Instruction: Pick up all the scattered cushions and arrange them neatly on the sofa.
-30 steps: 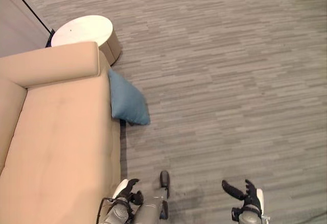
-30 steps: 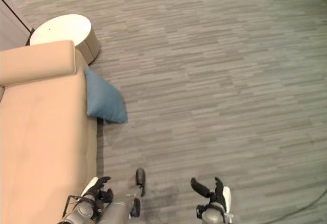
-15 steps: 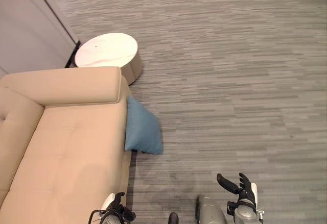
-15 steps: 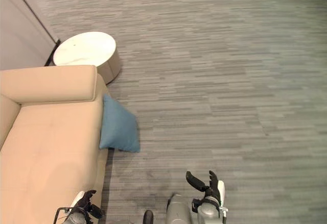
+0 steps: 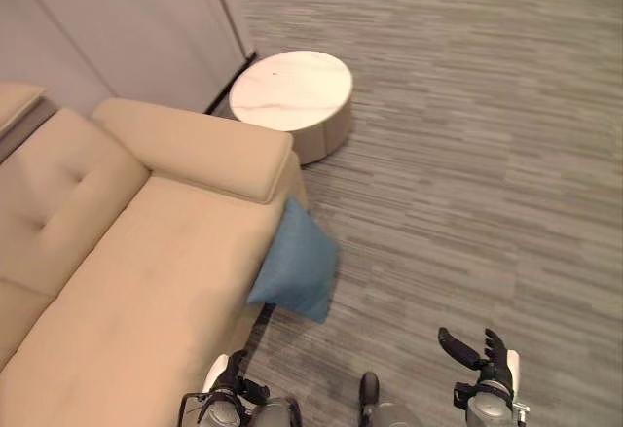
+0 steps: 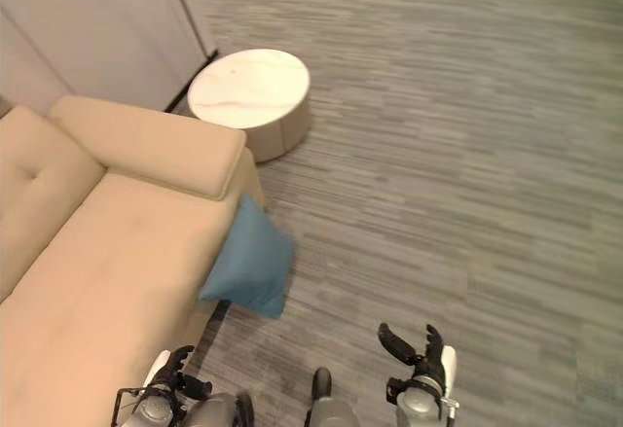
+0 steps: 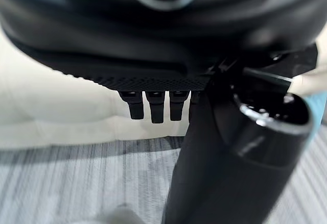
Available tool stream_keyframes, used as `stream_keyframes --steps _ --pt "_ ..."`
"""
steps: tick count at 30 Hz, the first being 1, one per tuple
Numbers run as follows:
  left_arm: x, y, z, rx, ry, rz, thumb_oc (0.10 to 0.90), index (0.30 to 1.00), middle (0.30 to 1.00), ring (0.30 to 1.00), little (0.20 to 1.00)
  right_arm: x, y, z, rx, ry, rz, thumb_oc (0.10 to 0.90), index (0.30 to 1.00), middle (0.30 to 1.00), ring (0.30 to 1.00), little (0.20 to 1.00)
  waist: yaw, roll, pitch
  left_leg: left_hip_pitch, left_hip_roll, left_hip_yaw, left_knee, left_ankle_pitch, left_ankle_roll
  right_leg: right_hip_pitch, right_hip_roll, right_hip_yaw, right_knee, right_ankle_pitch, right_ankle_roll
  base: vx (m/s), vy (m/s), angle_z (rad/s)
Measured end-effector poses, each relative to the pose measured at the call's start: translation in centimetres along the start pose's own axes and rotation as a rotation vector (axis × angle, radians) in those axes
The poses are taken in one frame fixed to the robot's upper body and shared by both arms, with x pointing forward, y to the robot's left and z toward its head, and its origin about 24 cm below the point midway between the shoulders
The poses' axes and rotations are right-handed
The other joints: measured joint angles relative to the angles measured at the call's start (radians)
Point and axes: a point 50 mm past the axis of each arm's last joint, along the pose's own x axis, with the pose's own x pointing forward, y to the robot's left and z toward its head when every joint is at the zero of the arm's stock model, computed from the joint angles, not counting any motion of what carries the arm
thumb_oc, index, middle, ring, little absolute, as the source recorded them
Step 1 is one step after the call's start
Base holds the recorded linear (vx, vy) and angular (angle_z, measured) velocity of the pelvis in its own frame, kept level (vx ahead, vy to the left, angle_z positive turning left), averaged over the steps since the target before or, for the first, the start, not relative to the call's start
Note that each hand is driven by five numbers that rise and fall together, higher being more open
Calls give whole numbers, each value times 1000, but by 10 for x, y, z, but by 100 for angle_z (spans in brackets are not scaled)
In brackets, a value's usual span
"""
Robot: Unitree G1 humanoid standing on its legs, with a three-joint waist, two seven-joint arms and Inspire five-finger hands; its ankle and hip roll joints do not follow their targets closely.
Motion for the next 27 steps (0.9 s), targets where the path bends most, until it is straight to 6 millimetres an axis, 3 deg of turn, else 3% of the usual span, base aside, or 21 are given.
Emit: stream_keyframes --steps 2,3,6,8,10,11,12,13,15,16,17,18,19,22,24,26,27 --pt "1 1 2 -58 10 10 800 900 900 900 900 2 1 4 -1 -8 1 800 900 900 900 900 34 14 -1 -30 5 16 -132 97 -14 31 34 -10 -24 9 -6 360 41 18" --pt "1 3 -1 -83 25 20 800 900 900 900 900 1 9 8 4 -19 18 800 900 900 900 900 50 14 -1 -46 5 22 -177 140 -28 71 46 -21 -49 -12 17 364 98 8" --pt "0 2 -6 -110 49 24 800 900 900 900 900 -3 15 6 -18 -21 48 800 900 900 900 900 67 17 -6 -44 3 23 -259 194 -31 148 57 -31 -59 -49 35 385 170 2" --pt "-2 1 -15 -114 90 25 800 900 900 900 900 -5 15 -1 -28 -3 53 800 900 900 900 900 76 22 -22 -23 1 18 -252 217 4 190 57 -25 -57 -81 55 343 216 -12" --pt "-6 3 -40 -79 205 26 800 900 900 900 900 -9 18 -7 -23 22 65 800 900 900 900 900 77 -1 -53 4 -36 12 -236 325 87 214 19 -5 -23 -135 100 337 271 -11" --pt "-7 8 -47 -67 240 36 800 900 900 900 900 -12 22 -8 -12 26 75 800 900 900 900 900 75 -28 -56 15 -72 14 -241 320 114 201 -14 -1 26 -145 118 305 356 13" --pt "-8 7 -50 -63 266 34 800 900 900 900 900 -11 23 -6 3 28 75 800 900 900 900 900 69 -27 -51 27 -78 -5 -247 312 128 147 -45 -1 171 -176 133 175 261 30" --pt "-9 7 -53 -57 279 32 800 900 900 900 900 -12 24 -8 6 33 74 800 900 900 900 900 70 -25 -52 38 -78 -14 -251 310 133 125 -61 5 225 -209 141 282 317 41" --pt "-11 9 -59 -47 297 34 800 900 900 900 900 -15 29 -9 60 60 76 800 900 900 900 900 86 -40 -49 89 -113 -29 -240 256 162 83 -123 21 439 -188 168 335 257 46" --pt "-12 6 -61 -21 302 19 800 900 900 900 900 -15 29 -9 121 82 64 800 900 900 900 900 80 -39 -45 145 -152 -66 -237 220 179 49 -161 34 651 -125 131 276 110 103" --pt "-12 4 -59 3 286 9 800 900 900 900 900 -15 28 -10 136 92 58 800 900 900 900 900 59 -23 -40 188 -157 -125 -244 209 188 18 -173 59 763 -116 114 247 45 131" --pt "-10 4 -51 25 246 10 800 900 900 900 900 -15 27 -12 144 100 61 800 900 900 900 900 52 -5 -37 210 -153 -162 -247 190 199 -27 -153 94 790 -156 122 235 -23 129" --pt "-9 6 -49 33 226 15 800 900 900 900 900 -13 30 -6 156 86 68 800 900 900 900 900 43 8 -32 216 -151 -184 -241 197 190 -67 -153 108 758 -187 137 202 -54 99" --pt "-3 11 -35 25 181 34 800 900 900 900 900 -10 35 7 185 56 78 800 900 900 900 900 38 14 -25 228 -153 -250 -243 184 182 -171 -159 123 578 -195 148 155 -108 79" --pt "-2 13 -33 28 172 42 800 900 900 900 900 -10 35 7 193 59 74 800 900 900 900 900 37 -1 -18 245 -153 -279 -245 175 171 -194 -147 159 458 -183 151 112 -120 63" --pt "-3 13 -35 44 176 40 800 900 900 900 900 -10 35 7 194 60 74 800 900 900 900 900 39 -21 -13 261 -154 -283 -243 163 159 -199 -142 168 366 -115 131 102 -147 32" --pt "-4 11 -38 52 180 35 800 900 900 900 900 -10 35 6 194 63 74 800 900 900 900 900 40 -31 -14 270 -151 -287 -242 148 144 -196 -134 175 341 -92 139 51 -125 12"
